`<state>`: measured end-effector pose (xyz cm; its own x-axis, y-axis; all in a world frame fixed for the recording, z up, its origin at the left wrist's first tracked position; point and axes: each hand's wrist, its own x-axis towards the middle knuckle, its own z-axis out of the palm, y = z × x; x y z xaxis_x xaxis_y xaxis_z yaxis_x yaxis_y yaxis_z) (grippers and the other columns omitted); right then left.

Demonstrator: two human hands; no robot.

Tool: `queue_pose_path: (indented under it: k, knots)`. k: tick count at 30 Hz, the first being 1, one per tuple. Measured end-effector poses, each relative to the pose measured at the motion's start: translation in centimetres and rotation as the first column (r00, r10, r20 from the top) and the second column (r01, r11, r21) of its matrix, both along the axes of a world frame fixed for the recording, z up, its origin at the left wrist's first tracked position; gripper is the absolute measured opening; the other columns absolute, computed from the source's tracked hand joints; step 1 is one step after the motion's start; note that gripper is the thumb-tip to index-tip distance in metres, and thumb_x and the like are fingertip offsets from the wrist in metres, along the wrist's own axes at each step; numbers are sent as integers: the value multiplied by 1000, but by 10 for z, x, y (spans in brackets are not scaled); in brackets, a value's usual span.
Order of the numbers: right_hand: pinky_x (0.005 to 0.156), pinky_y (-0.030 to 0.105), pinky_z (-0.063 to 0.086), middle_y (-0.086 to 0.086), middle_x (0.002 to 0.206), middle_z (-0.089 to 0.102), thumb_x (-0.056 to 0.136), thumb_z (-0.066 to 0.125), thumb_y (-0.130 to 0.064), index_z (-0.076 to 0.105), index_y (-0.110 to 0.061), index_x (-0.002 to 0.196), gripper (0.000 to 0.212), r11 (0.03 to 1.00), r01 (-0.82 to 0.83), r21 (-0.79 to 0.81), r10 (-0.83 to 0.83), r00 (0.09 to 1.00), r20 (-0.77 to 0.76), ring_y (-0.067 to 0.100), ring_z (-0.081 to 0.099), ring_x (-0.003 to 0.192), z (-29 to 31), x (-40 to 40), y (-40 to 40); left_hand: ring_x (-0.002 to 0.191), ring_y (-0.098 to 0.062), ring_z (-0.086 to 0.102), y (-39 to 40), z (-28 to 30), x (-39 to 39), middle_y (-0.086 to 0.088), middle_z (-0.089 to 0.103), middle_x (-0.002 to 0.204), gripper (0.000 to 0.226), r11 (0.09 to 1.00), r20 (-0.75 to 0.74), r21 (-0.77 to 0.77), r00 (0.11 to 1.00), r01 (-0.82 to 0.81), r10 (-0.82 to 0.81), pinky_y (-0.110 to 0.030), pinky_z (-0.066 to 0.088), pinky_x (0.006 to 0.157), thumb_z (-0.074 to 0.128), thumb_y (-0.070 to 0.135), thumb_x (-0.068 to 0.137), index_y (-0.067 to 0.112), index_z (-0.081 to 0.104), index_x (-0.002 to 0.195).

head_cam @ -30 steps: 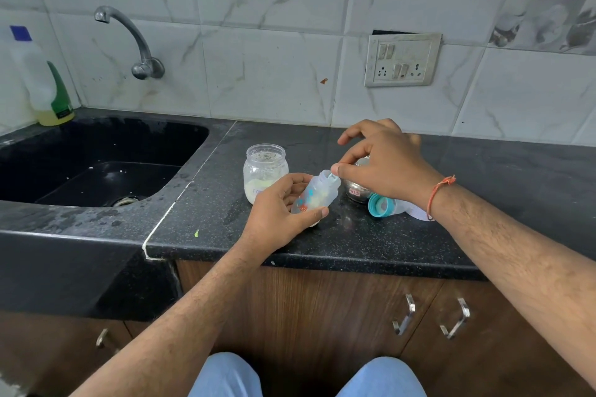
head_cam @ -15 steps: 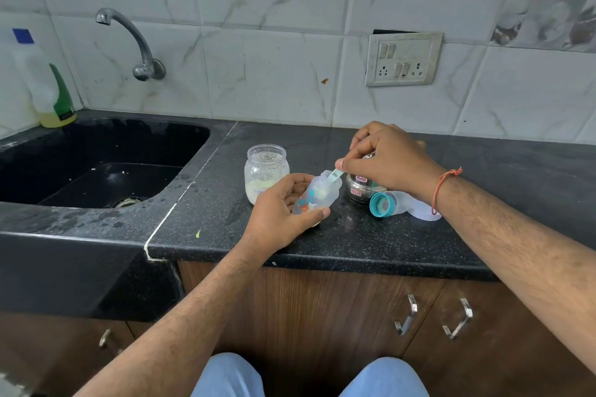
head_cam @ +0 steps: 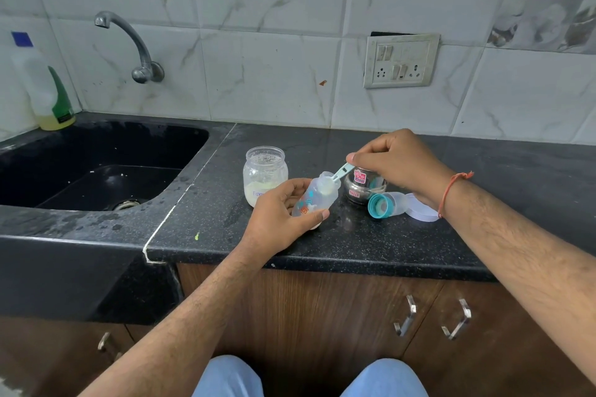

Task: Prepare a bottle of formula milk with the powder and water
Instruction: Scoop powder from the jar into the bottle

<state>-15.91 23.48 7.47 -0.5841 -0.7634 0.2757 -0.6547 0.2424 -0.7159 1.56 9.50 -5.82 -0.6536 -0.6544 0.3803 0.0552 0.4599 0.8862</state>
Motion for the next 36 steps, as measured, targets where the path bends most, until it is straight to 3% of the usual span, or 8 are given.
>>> queue_pose_path:
  k: [5,14,16,19,25,29,33,36]
  knots:
    - [58,23,42,-7,75,73,86,84,-38,83,-21,85,17,997,49,-60,-37,981,189,7,58,66,1,-5,5,119,2,74,1,1,1,20,79,125,61,1000,37,-3,999,6,-6,-30,58,111,97,25,84,35,71,138]
    - [53,29,35,7,86,76,87,82,-37,81,-4,97,34,983,167,-70,-127,911,392,16,49,68,-2,-25,12,106,11,73,5,3,-2,21,80,126,67,999,89,-32,996,-27,30,-10,55,96,96,33,84,27,71,146]
    - [53,28,34,7,86,73,87,82,-37,80,-1,102,39,980,182,-82,-130,896,426,16,48,67,-3,-28,13,100,11,72,4,3,-4,22,80,126,67,998,129,-47,991,-31,37,-13,55,99,95,38,85,29,69,145]
    - [55,29,35,3,85,72,88,81,-37,80,-3,105,38,972,211,-106,-135,866,482,15,48,69,-5,-30,16,115,6,73,2,3,-9,19,80,126,65,994,216,-95,974,-53,72,-27,55,111,94,44,85,32,66,142]
    - [53,27,32,-2,79,71,86,82,-36,80,-7,102,33,961,232,-152,-112,827,551,13,46,64,-4,-28,15,128,2,68,4,7,-16,15,76,137,74,988,317,-144,944,-53,97,-37,55,116,89,55,86,30,62,150]
    - [50,26,32,-2,77,70,87,83,-35,78,-14,90,22,963,209,-170,-83,829,553,11,46,59,1,-21,9,129,5,67,18,10,-3,16,76,138,77,979,165,-111,968,-173,190,-31,57,112,84,66,86,25,67,149]
    - [50,26,35,-4,77,73,84,84,-37,78,-17,80,21,966,187,-179,-67,850,523,13,49,65,5,-12,-3,82,-4,70,18,10,19,16,73,82,30,914,-53,-187,932,-361,357,-36,62,79,87,53,89,32,71,104]
    - [48,25,34,-4,78,73,85,84,-37,79,-18,77,21,969,163,-187,-47,861,506,13,50,67,7,-3,-14,92,-14,56,-6,11,37,13,58,98,53,822,-154,-201,846,-533,511,-35,53,84,94,47,81,31,55,113]
